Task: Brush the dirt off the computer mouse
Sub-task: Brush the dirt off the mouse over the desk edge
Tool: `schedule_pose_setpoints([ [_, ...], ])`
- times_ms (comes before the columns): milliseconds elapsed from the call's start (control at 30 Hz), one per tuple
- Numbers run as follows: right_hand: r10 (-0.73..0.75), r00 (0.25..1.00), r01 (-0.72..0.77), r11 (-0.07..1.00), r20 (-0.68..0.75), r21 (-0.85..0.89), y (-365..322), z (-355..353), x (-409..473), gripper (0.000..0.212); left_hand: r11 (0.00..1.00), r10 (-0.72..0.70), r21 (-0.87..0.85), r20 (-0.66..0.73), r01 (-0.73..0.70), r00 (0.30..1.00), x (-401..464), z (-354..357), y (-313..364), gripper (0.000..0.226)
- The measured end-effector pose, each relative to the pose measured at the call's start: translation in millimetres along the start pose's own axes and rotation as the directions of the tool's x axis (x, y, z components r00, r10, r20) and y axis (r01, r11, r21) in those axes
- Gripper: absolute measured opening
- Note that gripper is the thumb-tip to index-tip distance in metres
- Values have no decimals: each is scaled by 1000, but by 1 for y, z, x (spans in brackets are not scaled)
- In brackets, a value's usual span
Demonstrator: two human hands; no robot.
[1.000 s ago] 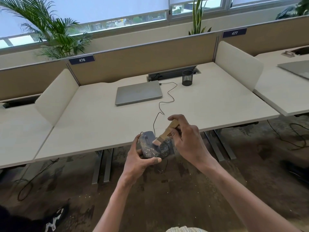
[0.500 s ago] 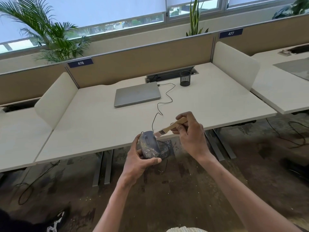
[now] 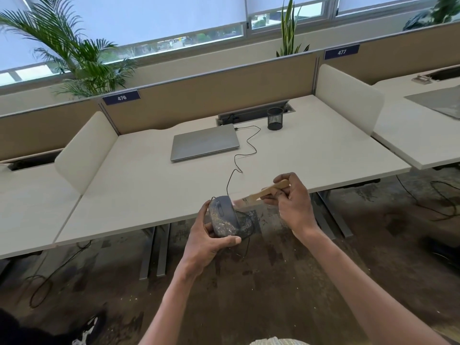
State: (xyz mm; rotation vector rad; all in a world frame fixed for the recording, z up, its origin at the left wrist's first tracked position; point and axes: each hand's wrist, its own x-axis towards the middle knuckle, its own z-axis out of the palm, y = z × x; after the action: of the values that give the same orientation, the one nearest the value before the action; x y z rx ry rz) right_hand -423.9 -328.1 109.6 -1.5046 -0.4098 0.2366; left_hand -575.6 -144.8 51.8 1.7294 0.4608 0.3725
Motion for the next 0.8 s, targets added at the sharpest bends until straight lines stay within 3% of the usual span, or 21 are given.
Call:
schedule_pose_setpoints([
  [267,36,997,-35,999,70,-16,7,6,-9,29,1000,11,27,-25,-10,1000,-2,-7,6,129],
  [533,22,992,-10,995,120,-99,18,-1,-36,30,997,-35,65,-44,38,998,-1,-7,11,149],
  [800,-67,995,68,998,-80,11,11,-2,-46,27,996,-45,70,-62,49,997,-1,-4,9,143],
])
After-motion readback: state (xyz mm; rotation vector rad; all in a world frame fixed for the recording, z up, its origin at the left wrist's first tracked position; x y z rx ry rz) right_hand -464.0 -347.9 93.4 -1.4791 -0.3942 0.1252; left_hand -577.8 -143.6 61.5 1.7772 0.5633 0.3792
